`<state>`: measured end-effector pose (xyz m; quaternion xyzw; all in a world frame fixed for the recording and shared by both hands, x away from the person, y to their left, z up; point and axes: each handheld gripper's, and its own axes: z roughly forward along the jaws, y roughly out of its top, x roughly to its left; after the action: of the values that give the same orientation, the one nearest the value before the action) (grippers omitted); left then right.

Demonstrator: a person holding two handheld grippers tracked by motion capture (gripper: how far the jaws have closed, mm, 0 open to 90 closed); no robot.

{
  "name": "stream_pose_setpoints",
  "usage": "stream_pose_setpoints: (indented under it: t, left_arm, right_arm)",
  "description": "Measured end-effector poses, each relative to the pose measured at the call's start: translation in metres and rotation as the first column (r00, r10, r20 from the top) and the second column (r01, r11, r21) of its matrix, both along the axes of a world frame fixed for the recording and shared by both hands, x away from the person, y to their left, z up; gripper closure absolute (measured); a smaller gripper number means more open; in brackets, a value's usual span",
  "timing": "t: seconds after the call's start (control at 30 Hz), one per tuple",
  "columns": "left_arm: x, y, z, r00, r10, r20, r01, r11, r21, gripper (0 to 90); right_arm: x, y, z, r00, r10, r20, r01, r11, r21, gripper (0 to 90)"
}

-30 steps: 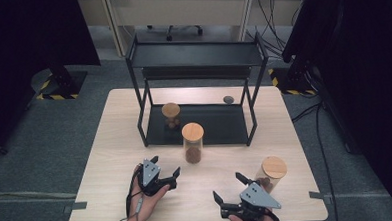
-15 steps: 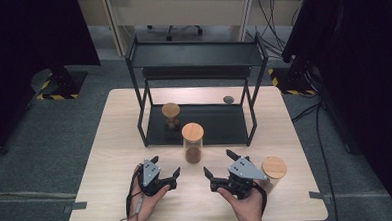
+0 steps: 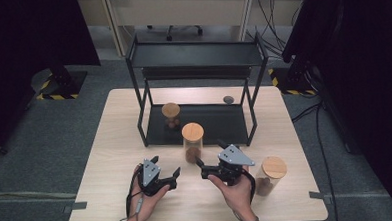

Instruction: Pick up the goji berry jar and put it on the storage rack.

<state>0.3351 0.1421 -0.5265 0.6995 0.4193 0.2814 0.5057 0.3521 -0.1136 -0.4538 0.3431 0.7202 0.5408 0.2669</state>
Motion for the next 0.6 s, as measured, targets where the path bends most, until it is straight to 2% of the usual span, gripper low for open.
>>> stream_pose_setpoints:
  t: [0.37, 0.6]
  left_arm:
    - [0.000, 0.000, 0.000, 1.0000, 0.000, 0.000, 0.000, 1.0000, -0.001, 9.8]
    - [0.000, 0.000, 0.000, 1.0000, -0.001, 0.003, 0.001, 1.0000, 0.002, 9.8]
  right_arm:
    - [0.023, 0.020, 0.001, 0.9998, 0.015, 0.011, -0.015, 1.000, -0.015, 9.6]
    - [0.032, 0.028, -0.002, 0.9999, 0.014, 0.007, -0.014, 1.000, 0.000, 11.4]
